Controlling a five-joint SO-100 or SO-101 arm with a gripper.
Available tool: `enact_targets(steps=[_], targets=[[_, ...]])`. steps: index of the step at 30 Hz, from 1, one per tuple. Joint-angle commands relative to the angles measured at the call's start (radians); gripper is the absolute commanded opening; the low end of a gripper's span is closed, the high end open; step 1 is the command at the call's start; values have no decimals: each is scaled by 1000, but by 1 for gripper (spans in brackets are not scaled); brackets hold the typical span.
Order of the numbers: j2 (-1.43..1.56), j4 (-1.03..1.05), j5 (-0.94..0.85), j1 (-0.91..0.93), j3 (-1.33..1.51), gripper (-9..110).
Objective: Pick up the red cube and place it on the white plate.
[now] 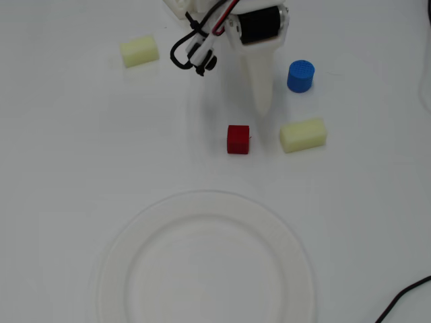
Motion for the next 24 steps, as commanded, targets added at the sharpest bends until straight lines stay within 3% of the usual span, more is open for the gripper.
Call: enact_targets(steps=[1, 13, 24], targets=[[-101, -49, 8, 28, -69, 29], [-344, -150, -21, 107, -163, 25], [-348, -215, -34, 129, -103, 8]])
